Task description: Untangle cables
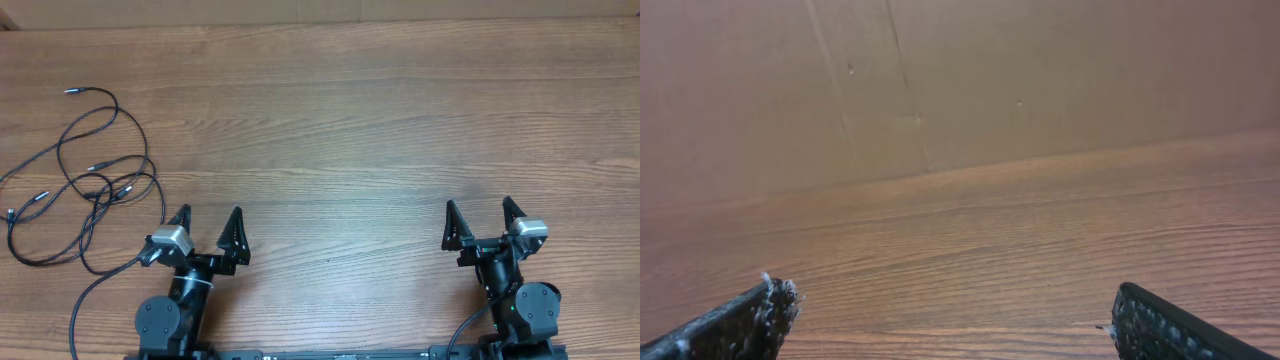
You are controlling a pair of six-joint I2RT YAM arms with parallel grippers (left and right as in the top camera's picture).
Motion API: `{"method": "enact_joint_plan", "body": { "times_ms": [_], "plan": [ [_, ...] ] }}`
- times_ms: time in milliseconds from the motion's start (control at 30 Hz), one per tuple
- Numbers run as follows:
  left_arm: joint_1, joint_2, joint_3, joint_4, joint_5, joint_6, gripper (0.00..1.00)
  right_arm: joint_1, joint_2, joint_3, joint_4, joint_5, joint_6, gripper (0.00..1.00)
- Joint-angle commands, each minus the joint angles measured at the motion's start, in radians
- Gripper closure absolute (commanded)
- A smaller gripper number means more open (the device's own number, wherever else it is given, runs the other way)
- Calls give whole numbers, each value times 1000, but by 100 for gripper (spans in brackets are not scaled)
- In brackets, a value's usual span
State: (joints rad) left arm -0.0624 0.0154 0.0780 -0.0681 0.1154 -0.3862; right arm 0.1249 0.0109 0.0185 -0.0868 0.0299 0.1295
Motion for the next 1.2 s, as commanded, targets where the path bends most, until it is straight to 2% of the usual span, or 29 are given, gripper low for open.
{"method": "enact_joint_plan", "body": {
  "times_ms": [0,133,267,467,567,1167],
  "plan": [
    [13,-13,-74,126,-1,68,0,-2,-8,-11,5,-2,-4,0],
    [13,-13,-73,182,-19,219,1,-2,-8,-11,5,-2,-4,0],
    [13,-13,-73,160,-18,320,1,-2,-8,-11,5,-2,-4,0],
    [14,-13,-74,-5,-37,343,0,-2,-8,-11,5,-2,-4,0],
    [16,-13,-74,-6,-38,380,0,-2,-8,-11,5,-2,-4,0],
    [16,-11,-73,-4,-41,380,0,-2,-8,-11,5,-2,-4,0]
  ]
}}
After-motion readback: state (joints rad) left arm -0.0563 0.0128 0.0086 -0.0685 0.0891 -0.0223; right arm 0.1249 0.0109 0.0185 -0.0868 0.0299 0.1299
